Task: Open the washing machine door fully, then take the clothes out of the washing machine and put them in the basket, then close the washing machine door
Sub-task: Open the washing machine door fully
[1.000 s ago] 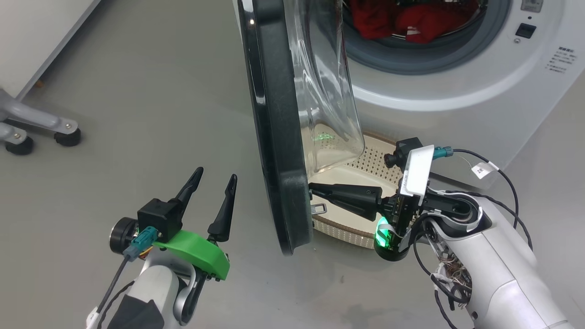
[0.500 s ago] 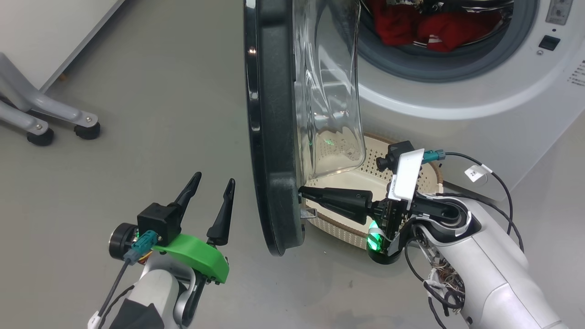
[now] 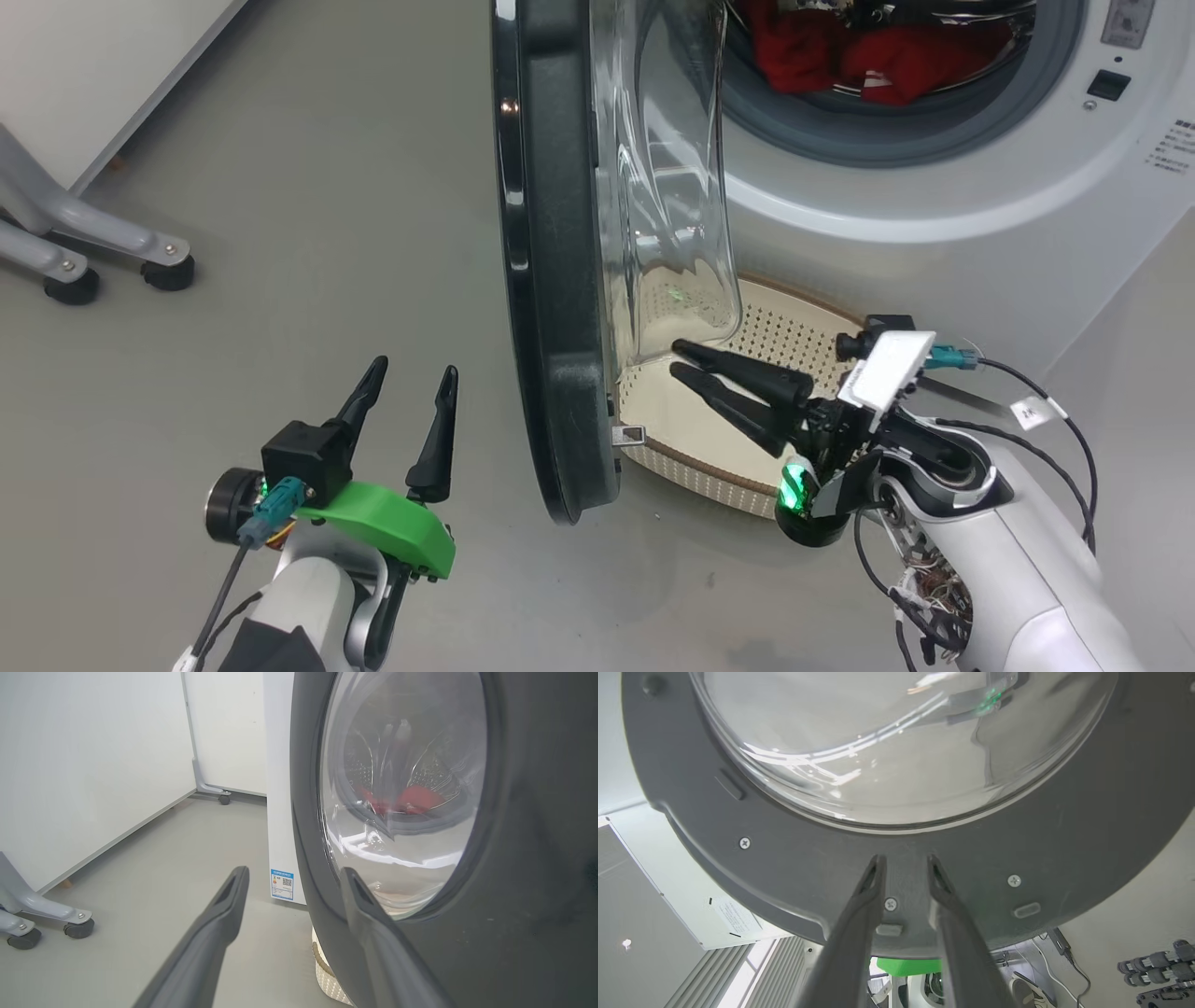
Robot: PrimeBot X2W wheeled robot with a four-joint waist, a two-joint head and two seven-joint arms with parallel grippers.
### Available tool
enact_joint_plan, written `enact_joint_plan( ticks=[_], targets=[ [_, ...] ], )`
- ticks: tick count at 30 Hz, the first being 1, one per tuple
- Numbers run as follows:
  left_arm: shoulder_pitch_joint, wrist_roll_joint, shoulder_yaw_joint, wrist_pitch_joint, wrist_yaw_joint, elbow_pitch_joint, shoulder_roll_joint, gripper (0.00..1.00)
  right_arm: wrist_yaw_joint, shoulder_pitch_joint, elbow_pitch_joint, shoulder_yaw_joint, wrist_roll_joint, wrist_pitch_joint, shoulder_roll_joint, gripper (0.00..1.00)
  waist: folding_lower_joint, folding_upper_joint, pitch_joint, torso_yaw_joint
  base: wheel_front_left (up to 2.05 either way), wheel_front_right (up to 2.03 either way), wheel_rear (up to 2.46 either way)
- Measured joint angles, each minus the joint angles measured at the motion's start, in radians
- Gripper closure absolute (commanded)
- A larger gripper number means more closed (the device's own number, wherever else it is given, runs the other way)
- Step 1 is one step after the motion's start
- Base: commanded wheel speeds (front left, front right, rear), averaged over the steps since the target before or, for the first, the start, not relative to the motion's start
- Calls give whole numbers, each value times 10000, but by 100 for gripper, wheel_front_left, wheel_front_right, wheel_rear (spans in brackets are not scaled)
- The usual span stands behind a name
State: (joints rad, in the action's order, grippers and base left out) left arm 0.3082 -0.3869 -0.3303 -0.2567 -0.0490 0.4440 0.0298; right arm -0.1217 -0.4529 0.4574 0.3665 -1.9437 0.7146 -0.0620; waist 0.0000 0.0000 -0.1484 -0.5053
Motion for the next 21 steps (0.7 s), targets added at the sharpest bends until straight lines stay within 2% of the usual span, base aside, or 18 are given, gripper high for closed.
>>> enact_joint_plan(
  ticks=[6, 13, 18, 21],
  targets=[
    [-26, 0, 56, 0, 2, -17, -4, 0, -2, 438, -230, -876, 360, -997, -35, 0, 0, 0, -17, 101, 0, 0, 0],
    [-27, 0, 98, 0, 6, -33, -4, 0, 0, 973, -681, -1733, 1678, -2708, -347, 0, 0, 0, -26, 234, 0, 0, 0],
    [-69, 2, 219, 0, 15, -31, -2, 0, 0, 1108, -1515, -1808, 4245, -4493, -1114, 0, 0, 0, 65, 330, 0, 0, 0],
    [-100, 2, 236, 0, 15, -31, -4, 0, 0, 1205, -1893, -1519, 5814, -5538, -1551, 0, 0, 0, 120, 395, 0, 0, 0]
  ],
)
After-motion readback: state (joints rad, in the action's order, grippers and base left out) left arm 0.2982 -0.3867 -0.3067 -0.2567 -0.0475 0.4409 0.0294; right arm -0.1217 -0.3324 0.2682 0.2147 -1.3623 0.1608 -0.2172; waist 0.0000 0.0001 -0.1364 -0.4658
